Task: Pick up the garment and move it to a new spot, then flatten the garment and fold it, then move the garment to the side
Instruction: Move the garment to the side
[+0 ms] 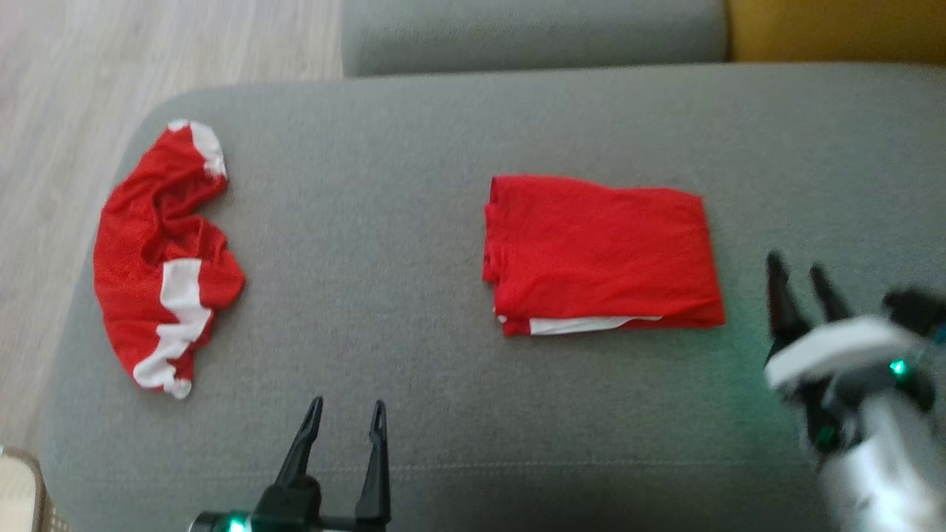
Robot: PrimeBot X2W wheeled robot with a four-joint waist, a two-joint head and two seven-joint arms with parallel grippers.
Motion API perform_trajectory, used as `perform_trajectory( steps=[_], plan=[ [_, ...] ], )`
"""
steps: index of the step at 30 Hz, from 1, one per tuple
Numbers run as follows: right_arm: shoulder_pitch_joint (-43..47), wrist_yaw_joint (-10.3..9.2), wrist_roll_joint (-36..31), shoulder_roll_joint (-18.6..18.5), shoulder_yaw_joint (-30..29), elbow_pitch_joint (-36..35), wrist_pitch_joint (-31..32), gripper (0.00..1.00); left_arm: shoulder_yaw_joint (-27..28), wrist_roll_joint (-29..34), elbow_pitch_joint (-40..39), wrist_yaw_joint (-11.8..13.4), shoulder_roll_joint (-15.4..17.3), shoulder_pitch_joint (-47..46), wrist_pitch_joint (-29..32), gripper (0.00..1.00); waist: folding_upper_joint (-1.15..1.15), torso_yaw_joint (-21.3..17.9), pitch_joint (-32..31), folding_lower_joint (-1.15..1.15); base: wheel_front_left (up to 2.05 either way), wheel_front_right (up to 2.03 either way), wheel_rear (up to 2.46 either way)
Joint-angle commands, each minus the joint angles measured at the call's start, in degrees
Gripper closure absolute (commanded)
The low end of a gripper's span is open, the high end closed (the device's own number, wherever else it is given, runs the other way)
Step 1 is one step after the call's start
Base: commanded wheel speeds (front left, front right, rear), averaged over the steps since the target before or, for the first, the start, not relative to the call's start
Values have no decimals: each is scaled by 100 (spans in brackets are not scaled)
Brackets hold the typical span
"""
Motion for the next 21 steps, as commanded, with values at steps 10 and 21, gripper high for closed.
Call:
perform_trajectory(
  steps=[10,21],
  plan=[
    [-1769,-1,1144,-1007,454,1110,1650,0,-234,-61,-414,85,-58,-861,-71,0,0,395,859,0,0,0,0],
    [-2010,-1,1727,-1367,1406,1449,2468,88,-480,-7,-486,385,-59,-1265,-71,0,0,502,1347,0,0,0,0]
  ],
)
